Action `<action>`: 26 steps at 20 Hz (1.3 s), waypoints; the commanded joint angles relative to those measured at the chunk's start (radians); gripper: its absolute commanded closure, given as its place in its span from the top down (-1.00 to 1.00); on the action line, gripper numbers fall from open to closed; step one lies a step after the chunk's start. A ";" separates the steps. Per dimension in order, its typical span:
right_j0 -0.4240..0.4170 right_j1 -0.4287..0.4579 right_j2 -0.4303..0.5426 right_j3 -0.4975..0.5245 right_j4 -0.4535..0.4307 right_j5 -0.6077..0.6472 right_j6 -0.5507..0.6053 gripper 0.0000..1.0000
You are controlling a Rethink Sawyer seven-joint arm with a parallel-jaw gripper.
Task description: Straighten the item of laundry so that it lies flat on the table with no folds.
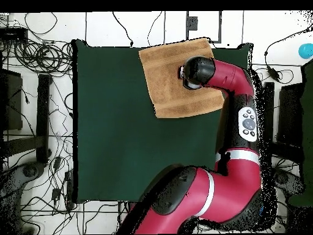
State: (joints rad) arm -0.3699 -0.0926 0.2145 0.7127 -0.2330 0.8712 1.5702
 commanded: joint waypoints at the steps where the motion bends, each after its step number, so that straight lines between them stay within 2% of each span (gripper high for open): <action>1: 0.028 0.023 0.049 0.181 0.035 0.043 0.058 1.00; 3: 0.037 0.034 0.033 0.170 0.013 -0.003 0.077 1.00; 7: 0.023 0.101 0.050 0.136 0.038 0.005 0.109 1.00; 11: 0.012 0.124 0.072 0.147 0.076 0.035 0.124 1.00; 19: 0.007 0.116 0.087 0.246 0.179 0.045 0.194 1.00; 26: 0.036 0.139 0.062 0.200 0.222 0.093 0.205 1.00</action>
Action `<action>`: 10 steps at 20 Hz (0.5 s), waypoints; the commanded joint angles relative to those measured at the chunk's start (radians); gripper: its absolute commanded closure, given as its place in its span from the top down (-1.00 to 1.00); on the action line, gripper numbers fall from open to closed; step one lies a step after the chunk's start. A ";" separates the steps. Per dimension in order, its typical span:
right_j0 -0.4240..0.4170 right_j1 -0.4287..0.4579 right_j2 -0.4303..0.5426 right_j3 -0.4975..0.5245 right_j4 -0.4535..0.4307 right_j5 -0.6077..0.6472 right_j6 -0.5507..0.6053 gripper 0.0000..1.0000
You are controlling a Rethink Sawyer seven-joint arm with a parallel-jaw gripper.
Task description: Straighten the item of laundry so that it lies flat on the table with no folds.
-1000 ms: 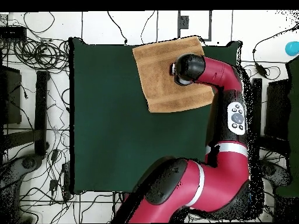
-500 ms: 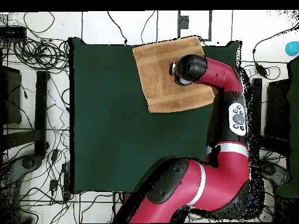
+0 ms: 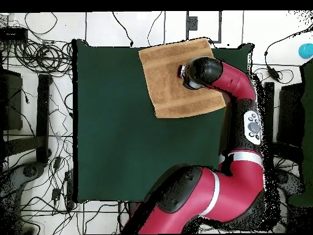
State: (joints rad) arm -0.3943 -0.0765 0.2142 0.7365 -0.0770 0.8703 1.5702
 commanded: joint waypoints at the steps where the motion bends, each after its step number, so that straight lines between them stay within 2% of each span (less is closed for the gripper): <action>1: 0.061 0.131 0.062 0.165 0.076 0.114 0.204 1.00; 10: 0.073 0.142 0.054 0.167 0.122 0.101 0.223 1.00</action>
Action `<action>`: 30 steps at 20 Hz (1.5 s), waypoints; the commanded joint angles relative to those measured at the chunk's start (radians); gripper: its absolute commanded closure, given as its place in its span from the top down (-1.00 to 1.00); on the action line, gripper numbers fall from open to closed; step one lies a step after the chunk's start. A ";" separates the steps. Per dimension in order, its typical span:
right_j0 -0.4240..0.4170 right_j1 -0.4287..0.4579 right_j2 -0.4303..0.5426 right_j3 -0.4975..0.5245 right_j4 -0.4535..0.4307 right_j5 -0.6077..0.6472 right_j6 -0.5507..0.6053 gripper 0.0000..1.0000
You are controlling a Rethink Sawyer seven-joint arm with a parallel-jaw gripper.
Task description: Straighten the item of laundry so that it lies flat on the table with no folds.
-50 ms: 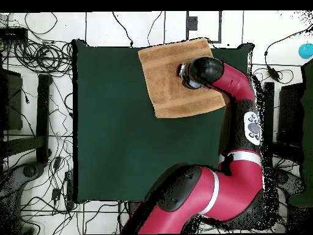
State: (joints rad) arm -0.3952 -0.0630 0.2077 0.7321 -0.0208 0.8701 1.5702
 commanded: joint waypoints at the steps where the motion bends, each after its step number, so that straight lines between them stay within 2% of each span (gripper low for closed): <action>1: 0.075 0.129 0.059 0.171 0.074 0.114 0.229 1.00; 7: 0.109 0.053 0.000 0.231 0.032 0.019 0.218 1.00; 23: 0.124 -0.039 -0.029 0.343 0.099 0.073 0.276 1.00; 30: 0.133 -0.043 -0.039 0.360 0.121 0.061 0.284 1.00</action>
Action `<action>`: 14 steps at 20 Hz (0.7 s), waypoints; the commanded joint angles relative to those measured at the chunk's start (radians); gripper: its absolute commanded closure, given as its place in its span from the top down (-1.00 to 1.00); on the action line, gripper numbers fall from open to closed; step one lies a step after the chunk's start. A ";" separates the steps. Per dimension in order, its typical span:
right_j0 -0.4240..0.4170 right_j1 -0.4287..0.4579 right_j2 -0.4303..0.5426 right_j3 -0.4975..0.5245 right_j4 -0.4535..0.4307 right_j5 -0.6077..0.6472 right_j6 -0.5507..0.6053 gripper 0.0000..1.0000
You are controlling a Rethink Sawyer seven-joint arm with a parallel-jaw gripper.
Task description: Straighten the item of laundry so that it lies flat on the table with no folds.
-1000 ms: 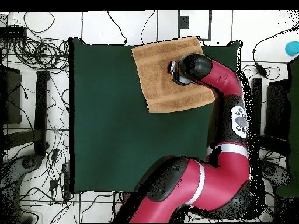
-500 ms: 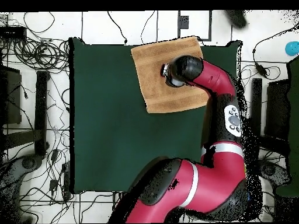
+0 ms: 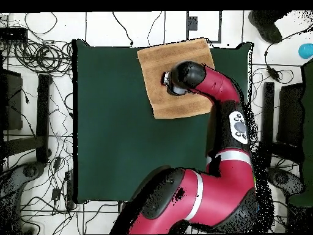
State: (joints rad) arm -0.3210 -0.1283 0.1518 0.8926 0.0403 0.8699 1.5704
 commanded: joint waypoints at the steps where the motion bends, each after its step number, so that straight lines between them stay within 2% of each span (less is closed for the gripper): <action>1: 0.059 0.025 0.015 0.199 0.062 0.059 0.284 1.00; 6: 0.067 0.040 0.004 0.187 0.073 0.060 0.286 1.00; 11: 0.063 0.127 0.005 0.091 0.087 0.096 0.263 1.00; 14: 0.056 0.161 0.015 0.080 0.107 0.086 0.262 1.00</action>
State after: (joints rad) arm -0.2977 -0.1230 0.1257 0.9084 0.0922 0.8707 1.5704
